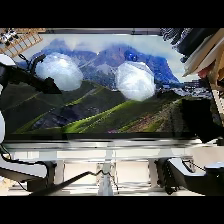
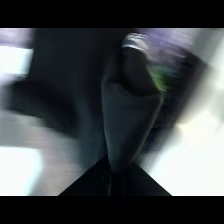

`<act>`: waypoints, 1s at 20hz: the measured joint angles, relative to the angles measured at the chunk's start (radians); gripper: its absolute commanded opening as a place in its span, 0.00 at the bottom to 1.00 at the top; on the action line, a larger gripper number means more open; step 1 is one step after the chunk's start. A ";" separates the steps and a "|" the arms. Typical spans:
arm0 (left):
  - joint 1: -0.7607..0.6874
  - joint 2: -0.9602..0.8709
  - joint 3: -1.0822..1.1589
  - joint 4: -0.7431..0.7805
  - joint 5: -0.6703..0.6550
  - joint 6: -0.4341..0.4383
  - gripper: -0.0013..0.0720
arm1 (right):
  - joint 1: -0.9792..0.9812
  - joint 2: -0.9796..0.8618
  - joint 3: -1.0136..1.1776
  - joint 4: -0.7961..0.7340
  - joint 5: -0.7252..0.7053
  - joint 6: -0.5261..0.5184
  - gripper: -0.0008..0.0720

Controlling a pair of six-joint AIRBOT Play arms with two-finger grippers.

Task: Fold the clothes and pants, and hang the long-sleeved shirts on hangers.

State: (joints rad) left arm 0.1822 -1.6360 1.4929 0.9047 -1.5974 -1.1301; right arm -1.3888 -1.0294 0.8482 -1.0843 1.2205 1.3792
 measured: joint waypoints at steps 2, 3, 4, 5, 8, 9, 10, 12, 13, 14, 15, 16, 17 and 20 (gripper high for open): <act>0.000 0.000 0.000 0.000 0.000 0.000 0.02 | -0.027 -0.042 -0.003 -0.121 0.003 0.001 0.18; 0.000 0.001 0.000 0.001 0.000 0.000 0.02 | -0.036 -0.058 -0.003 -0.167 0.002 0.008 0.73; 0.000 0.004 0.004 0.014 0.000 -0.001 0.02 | -0.042 -0.070 0.000 -0.204 0.000 0.009 0.90; -0.003 0.012 0.016 0.057 0.000 -0.016 0.02 | -0.043 -0.078 0.011 -0.228 0.001 0.010 0.88; -0.029 0.067 0.092 0.376 0.008 -0.120 0.02 | -0.020 -0.092 0.099 -0.259 0.049 0.043 0.89; -0.037 0.098 0.121 0.492 0.023 -0.159 0.02 | 0.006 -0.094 0.144 -0.237 0.081 0.054 0.89; -0.043 0.138 0.147 0.599 0.050 -0.200 0.02 | 0.040 -0.095 0.185 -0.202 0.110 0.061 0.88; -0.041 0.232 0.179 0.742 0.129 -0.284 0.02 | 0.152 -0.098 0.244 -0.094 0.168 0.042 0.85; -0.035 0.277 0.188 0.787 0.169 -0.322 0.02 | 0.230 -0.098 0.259 -0.044 0.201 0.027 0.64; -0.028 0.322 0.195 0.825 0.210 -0.357 0.02 | 0.319 -0.098 0.264 -0.010 0.221 0.016 0.34; -0.021 0.359 0.200 0.851 0.243 -0.382 0.02 | 0.406 -0.098 0.262 0.005 0.231 0.013 0.08; -0.013 0.390 0.203 0.870 0.273 -0.402 0.02 | 0.504 -0.098 0.253 0.008 0.235 0.008 0.03; -0.006 0.412 0.205 0.888 0.293 -0.418 0.02 | 0.593 -0.098 0.241 0.004 0.233 0.011 0.03; 0.006 0.445 0.209 0.915 0.327 -0.453 0.02 | 0.832 -0.098 0.213 -0.034 0.154 0.027 0.04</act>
State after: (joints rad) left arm 0.1886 -1.1912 1.7016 1.8194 -1.2701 -1.5833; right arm -0.5571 -1.1278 1.0611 -1.1179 1.3743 1.4063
